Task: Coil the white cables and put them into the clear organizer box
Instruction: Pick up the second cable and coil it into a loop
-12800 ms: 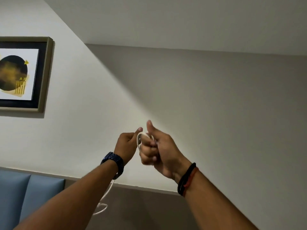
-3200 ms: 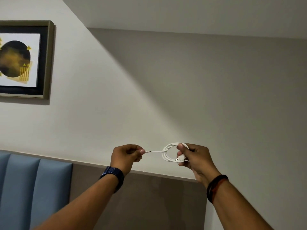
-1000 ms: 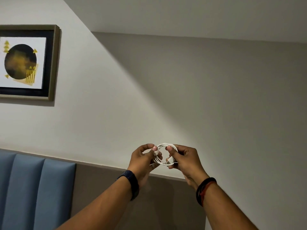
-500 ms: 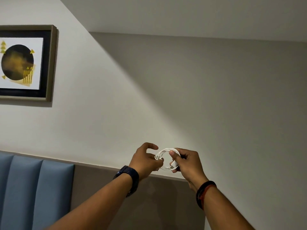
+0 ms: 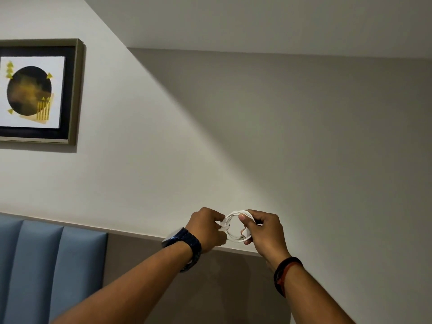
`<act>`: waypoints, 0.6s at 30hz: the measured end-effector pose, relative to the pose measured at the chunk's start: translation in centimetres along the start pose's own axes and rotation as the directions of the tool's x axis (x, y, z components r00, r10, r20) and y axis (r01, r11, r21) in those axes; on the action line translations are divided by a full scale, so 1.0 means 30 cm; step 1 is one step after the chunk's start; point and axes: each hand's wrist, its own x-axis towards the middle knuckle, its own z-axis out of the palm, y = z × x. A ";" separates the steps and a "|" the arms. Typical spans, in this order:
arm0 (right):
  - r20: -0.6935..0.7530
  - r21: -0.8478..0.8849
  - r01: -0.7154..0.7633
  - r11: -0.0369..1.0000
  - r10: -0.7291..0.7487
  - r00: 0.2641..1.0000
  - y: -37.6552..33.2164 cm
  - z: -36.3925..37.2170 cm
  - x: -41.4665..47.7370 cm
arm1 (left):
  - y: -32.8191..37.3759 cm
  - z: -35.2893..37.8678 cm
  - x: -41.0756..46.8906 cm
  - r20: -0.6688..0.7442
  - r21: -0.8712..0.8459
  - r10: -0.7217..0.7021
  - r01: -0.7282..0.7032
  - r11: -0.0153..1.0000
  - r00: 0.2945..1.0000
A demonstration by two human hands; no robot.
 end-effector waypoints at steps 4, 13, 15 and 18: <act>0.002 0.037 -0.019 0.999 0.019 1.000 -0.008 -0.007 0.008 | -0.027 -0.015 0.000 -0.001 -0.064 0.001 -0.002 0.998 1.000; 0.119 0.307 -0.116 0.945 0.083 0.989 -0.027 -0.005 0.001 | -0.150 -0.077 -0.017 -0.077 -0.214 0.003 -0.019 0.977 0.997; 0.160 0.362 -0.169 0.917 0.118 0.980 -0.027 0.003 0.000 | -0.148 -0.055 -0.016 -0.132 -0.283 -0.010 -0.028 0.959 0.991; 0.192 0.366 -0.194 0.910 0.130 0.973 -0.020 0.002 -0.001 | -0.138 -0.007 -0.007 -0.243 -0.209 0.005 -0.057 0.976 0.970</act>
